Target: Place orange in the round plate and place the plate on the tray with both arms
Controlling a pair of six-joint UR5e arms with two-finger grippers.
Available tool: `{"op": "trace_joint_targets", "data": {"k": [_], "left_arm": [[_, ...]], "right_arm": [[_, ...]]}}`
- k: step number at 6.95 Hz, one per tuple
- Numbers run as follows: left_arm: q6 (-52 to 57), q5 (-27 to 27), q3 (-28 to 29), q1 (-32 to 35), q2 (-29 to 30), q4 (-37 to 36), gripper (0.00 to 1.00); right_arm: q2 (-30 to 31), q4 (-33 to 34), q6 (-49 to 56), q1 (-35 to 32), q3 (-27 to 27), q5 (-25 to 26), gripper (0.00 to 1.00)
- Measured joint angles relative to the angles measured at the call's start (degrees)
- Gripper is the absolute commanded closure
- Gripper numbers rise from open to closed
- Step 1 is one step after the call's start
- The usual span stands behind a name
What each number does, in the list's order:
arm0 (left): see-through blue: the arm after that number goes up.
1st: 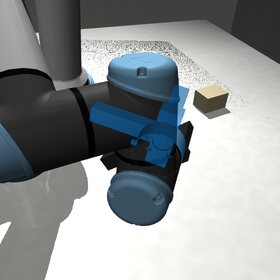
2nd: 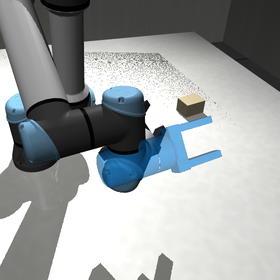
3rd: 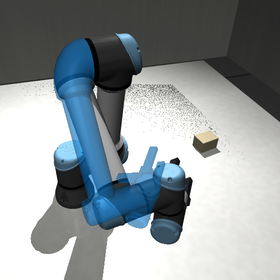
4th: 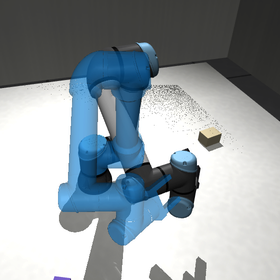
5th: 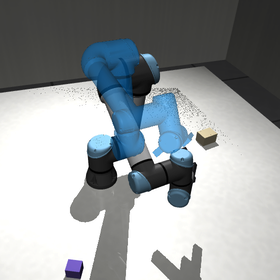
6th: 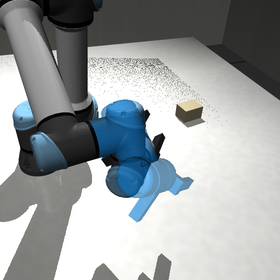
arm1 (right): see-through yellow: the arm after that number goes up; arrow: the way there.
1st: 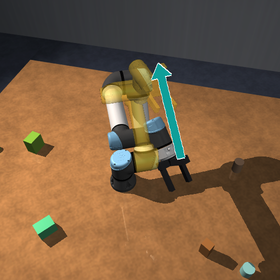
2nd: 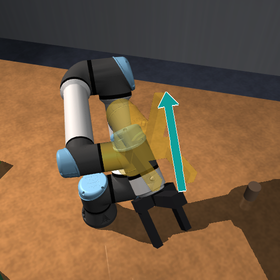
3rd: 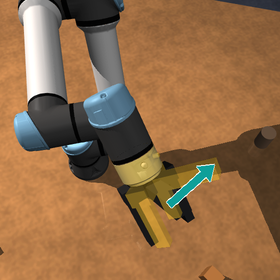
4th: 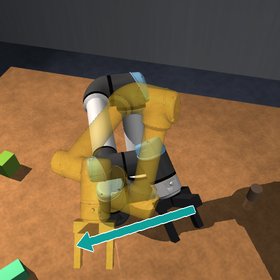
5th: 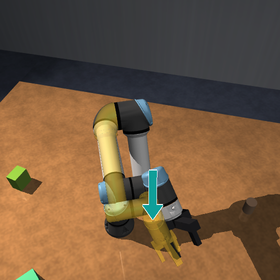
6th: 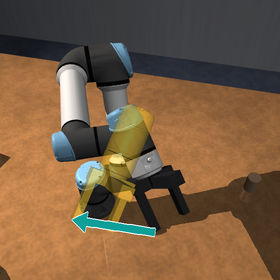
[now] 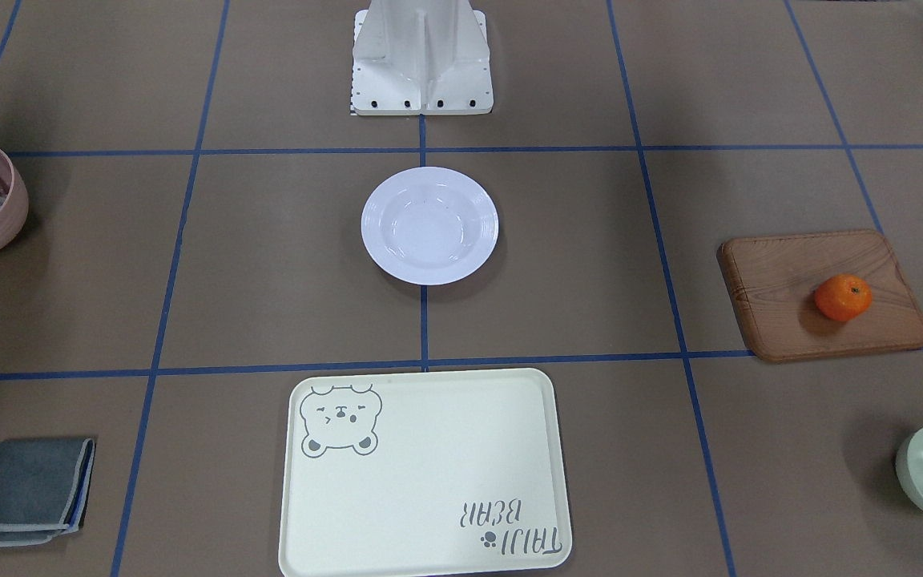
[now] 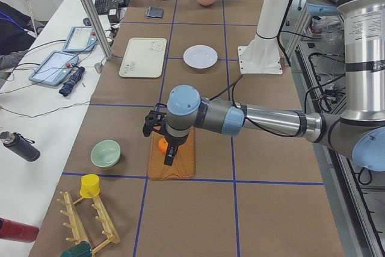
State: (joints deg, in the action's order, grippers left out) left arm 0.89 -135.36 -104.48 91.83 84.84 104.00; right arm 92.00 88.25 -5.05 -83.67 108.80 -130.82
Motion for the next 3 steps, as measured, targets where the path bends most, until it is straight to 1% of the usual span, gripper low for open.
{"op": "trace_joint_targets", "data": {"k": [1, 3], "left_arm": [[-0.56, -0.27, 2.78, -0.03, 2.32, 3.77, 0.02], [-1.52, -0.51, 5.46, -0.26, 4.26, 7.9, 0.02]], "right_arm": [[-0.53, -2.24, 0.05, -0.02, 0.06, -0.68, 0.0], [-0.44, -9.37, 0.18, -0.04, -1.12, -1.8, 0.0]]}}
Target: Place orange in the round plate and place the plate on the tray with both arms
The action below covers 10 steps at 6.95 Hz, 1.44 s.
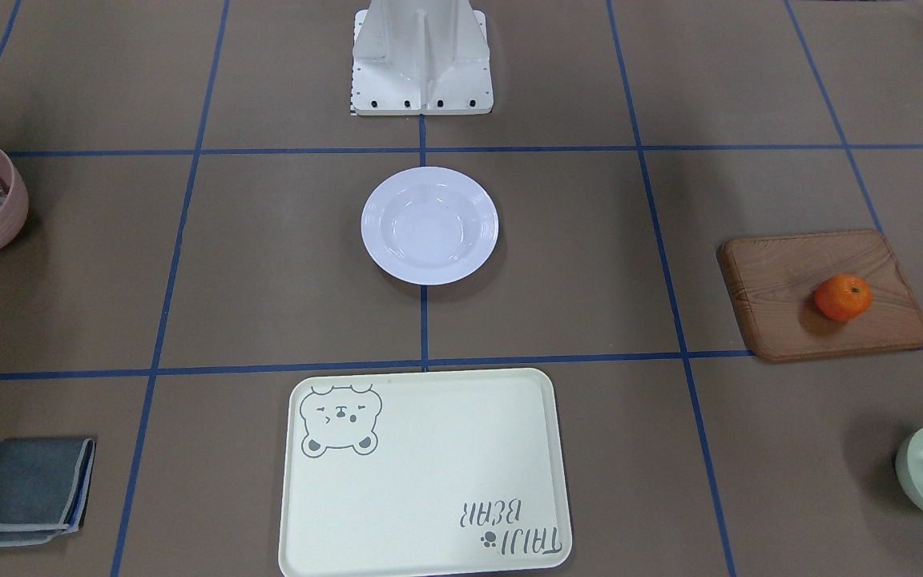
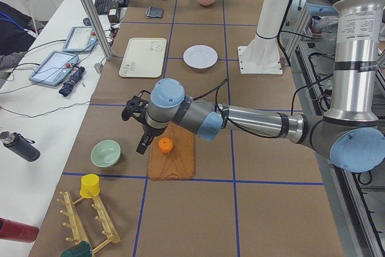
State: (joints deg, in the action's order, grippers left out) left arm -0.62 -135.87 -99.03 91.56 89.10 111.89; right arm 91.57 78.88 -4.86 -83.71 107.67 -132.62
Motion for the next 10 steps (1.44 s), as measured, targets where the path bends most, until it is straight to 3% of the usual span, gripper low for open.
{"op": "trace_joint_targets", "data": {"k": [3, 4, 6, 10], "left_arm": [[-7.01, 0.62, 1.43, -10.28, 1.05, 6.42, 0.02], [-13.64, 1.06, 1.61, -13.91, 1.13, 7.28, 0.02], [-22.93, 6.98, 2.73, -20.48, 0.89, 8.39, 0.02], [-27.81, 10.55, 13.4, -26.28, 2.72, 18.42, 0.02]], "right_arm": [[-0.98, -6.9, -5.85, 3.4, -0.26, -2.6, 0.0], [-1.99, -7.62, -13.6, 6.64, 0.81, -2.19, 0.0], [-2.4, -12.54, -29.81, 14.13, 2.6, 2.73, 0.0], [-2.27, -14.91, -35.07, 17.32, 2.88, 5.48, 0.0]]}}
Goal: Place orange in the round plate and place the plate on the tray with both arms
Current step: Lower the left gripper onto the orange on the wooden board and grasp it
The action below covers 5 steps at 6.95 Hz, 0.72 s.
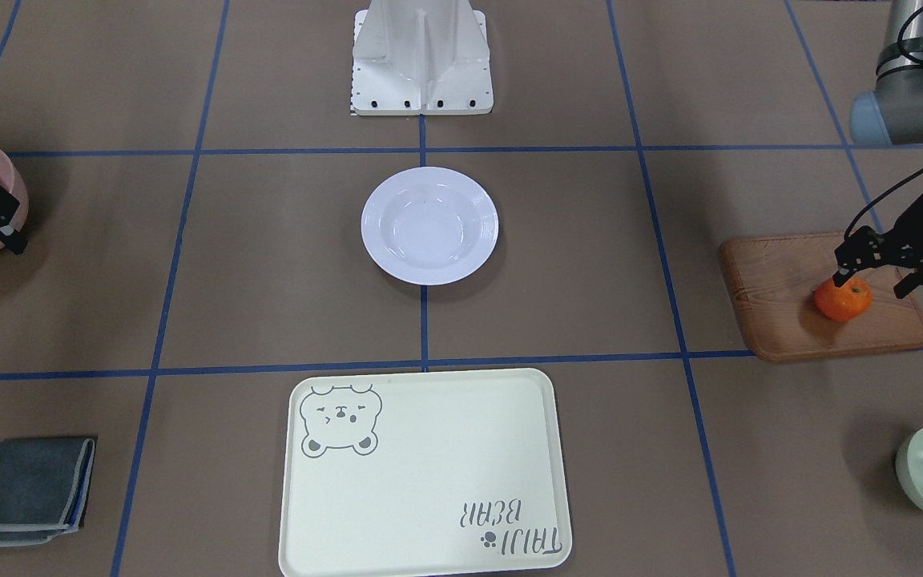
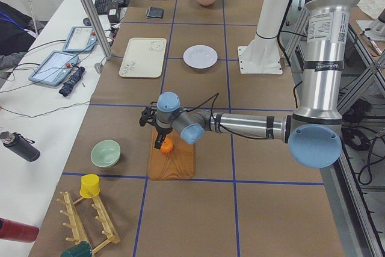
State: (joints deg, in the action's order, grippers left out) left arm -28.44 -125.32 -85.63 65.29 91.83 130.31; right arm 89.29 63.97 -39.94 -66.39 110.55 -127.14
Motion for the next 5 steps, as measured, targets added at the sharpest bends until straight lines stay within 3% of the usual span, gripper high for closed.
{"op": "trace_joint_targets", "data": {"k": [2, 3, 4, 5], "left_arm": [[-0.04, 0.09, 2.84, -1.31, 1.16, 1.07, 0.02], [-0.06, 0.61, 3.39, -2.13, 1.34, 1.21, 0.16], [-0.12, 1.9, 3.59, -3.04, 1.37, 1.29, 0.55], [-0.14, 3.11, 3.73, -3.96, 1.36, 1.33, 0.83]], "right_arm": [[-0.05, -0.05, 0.01, 0.13, -0.14, 0.18, 0.0], [-0.07, -0.02, 0.03, 0.22, -0.19, 0.23, 0.0], [-0.06, 0.0, 0.03, 0.34, -0.23, 0.32, 0.0], [-0.03, 0.01, 0.02, 0.44, -0.26, 0.42, 0.0]]}}
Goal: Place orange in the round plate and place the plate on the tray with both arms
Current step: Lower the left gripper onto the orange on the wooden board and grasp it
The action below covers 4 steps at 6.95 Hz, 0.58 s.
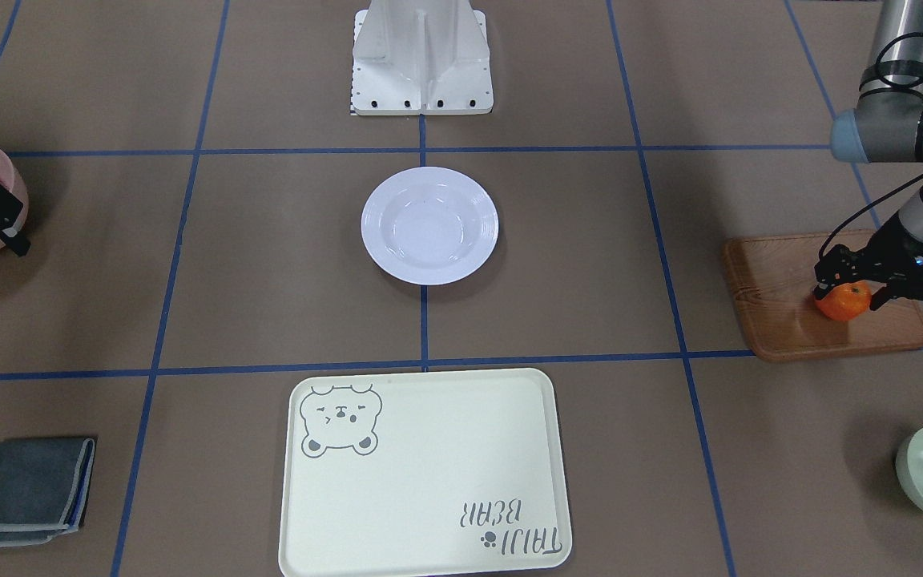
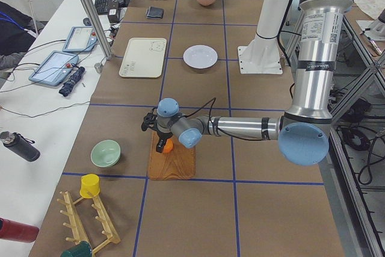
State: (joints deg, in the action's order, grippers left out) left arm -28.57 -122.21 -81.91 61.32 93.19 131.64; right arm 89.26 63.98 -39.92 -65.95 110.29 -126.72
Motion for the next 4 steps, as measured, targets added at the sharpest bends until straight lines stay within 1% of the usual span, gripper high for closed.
{"op": "trace_joint_targets", "data": {"k": [1, 2, 3, 4], "left_arm": [[0.01, 0.59, -0.1, -0.42, -0.01, 0.02, 1.0], [-0.04, 0.5, -1.04, -0.61, -0.05, -0.17, 1.0], [-0.13, -0.82, -3.21, -0.58, 0.11, -1.14, 1.0], [-0.68, -2.47, -6.42, -0.45, 1.08, -4.31, 1.0]], "right_arm": [[0.02, 0.0, -0.04, 0.06, -0.04, 0.04, 0.0], [0.02, 0.0, -0.06, 0.09, -0.11, 0.06, 0.0], [-0.09, -0.01, -0.09, 0.11, -0.25, 0.05, 0.0], [-0.26, -0.08, -0.15, 0.14, -0.41, -0.01, 0.0]]}}
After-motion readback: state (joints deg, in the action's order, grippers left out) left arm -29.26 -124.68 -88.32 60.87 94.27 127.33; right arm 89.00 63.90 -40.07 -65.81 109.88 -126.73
